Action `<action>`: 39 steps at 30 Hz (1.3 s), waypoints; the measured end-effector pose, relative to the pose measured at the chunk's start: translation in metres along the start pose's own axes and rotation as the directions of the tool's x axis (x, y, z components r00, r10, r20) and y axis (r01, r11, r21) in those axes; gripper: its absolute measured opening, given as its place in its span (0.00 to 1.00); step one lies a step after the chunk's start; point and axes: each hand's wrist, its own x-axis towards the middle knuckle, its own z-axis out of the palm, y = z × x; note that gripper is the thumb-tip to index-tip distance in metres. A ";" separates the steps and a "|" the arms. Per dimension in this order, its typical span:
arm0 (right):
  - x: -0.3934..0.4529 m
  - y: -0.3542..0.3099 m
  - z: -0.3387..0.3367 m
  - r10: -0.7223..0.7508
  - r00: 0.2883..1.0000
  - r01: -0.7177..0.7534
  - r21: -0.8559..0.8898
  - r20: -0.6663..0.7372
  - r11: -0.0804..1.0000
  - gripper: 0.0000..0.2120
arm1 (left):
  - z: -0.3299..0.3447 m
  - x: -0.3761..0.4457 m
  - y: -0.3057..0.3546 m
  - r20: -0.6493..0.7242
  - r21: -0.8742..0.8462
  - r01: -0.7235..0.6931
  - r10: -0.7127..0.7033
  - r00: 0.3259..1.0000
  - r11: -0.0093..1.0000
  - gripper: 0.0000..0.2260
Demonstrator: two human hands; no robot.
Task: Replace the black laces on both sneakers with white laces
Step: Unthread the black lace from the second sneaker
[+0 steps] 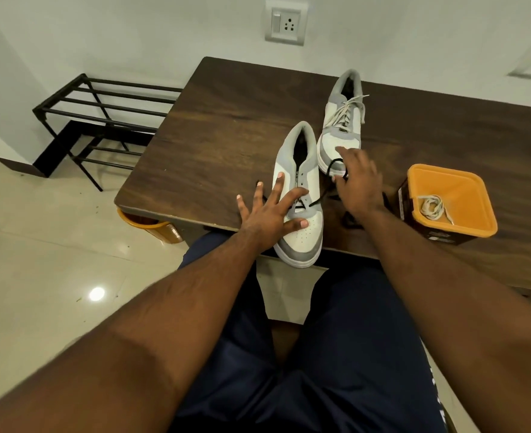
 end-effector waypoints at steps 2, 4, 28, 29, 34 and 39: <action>-0.012 -0.001 0.005 -0.143 0.989 0.144 0.030 -0.039 0.989 0.17 | 0.001 0.001 0.000 0.005 0.012 0.003 -0.003 1.000 1.000 0.27; -0.025 0.000 0.010 -0.289 0.955 0.291 0.021 -0.060 0.957 0.10 | 0.002 0.001 0.000 -0.001 0.024 0.004 -0.003 1.000 1.000 0.27; -0.013 -0.029 -0.005 -0.008 0.987 0.062 -0.328 0.163 0.943 0.17 | 0.003 0.003 -0.002 -0.010 0.065 0.003 -0.002 1.000 0.998 0.26; -0.024 -0.030 0.001 -0.112 0.989 0.131 -0.233 0.092 0.964 0.19 | 0.004 0.004 -0.002 -0.019 0.060 0.009 -0.008 1.000 0.998 0.27; -0.063 -0.017 0.024 -0.303 0.952 0.307 0.144 -0.053 0.941 0.14 | 0.004 0.002 -0.002 -0.028 0.061 0.009 -0.007 1.000 0.998 0.30; -0.074 -0.022 0.026 -0.220 0.961 0.253 0.207 -0.168 0.945 0.08 | 0.004 0.000 -0.001 -0.040 0.044 0.014 -0.012 0.999 0.999 0.31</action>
